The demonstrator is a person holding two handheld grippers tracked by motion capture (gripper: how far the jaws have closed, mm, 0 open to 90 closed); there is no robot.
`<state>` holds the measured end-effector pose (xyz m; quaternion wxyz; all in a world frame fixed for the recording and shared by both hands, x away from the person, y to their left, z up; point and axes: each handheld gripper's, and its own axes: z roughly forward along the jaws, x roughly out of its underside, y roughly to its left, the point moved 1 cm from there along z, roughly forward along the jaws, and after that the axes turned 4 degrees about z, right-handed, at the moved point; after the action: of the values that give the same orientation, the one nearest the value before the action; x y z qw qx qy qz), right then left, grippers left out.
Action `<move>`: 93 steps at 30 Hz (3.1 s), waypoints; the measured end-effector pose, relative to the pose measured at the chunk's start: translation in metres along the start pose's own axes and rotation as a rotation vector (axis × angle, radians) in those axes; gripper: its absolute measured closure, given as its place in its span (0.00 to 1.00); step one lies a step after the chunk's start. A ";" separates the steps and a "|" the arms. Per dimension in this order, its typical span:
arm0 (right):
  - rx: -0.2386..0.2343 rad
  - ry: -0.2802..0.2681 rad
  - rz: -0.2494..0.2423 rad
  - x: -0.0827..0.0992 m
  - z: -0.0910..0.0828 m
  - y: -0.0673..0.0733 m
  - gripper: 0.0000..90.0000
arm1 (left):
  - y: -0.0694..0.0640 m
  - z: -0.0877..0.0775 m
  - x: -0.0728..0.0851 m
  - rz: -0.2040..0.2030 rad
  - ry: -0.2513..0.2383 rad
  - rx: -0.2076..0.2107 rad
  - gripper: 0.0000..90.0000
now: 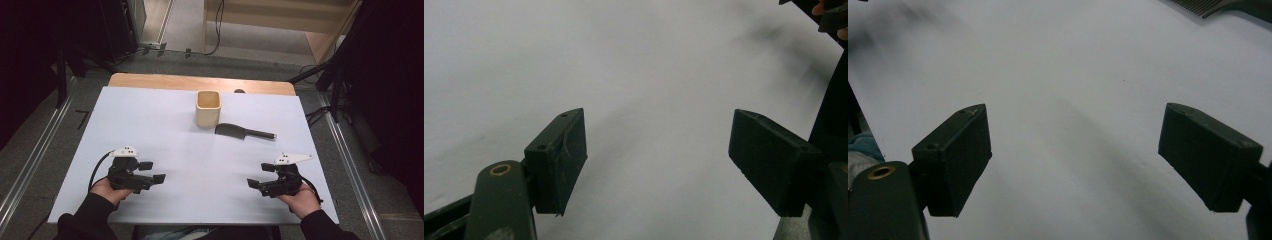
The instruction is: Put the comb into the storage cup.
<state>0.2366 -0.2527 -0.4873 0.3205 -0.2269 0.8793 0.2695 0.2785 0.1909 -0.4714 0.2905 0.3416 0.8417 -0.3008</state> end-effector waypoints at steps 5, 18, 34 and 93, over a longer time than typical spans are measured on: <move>0.005 -0.005 0.008 0.000 -0.001 0.000 0.13 | -0.001 0.000 0.001 0.006 0.004 0.000 0.27; 0.021 -0.073 0.025 -0.008 -0.004 -0.003 0.13 | 0.000 0.000 0.000 0.005 0.007 -0.003 0.27; 0.106 -0.133 0.073 -0.022 -0.011 -0.019 0.13 | 0.001 0.000 0.001 0.000 0.005 -0.005 0.27; 0.184 -0.181 0.102 -0.070 0.015 -0.068 0.15 | 0.003 0.000 0.001 -0.005 0.008 -0.006 0.27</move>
<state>0.3307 -0.2785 -0.4715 0.4038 -0.1262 0.8782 0.2232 0.2803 0.1928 -0.4729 0.2876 0.3398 0.8446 -0.2975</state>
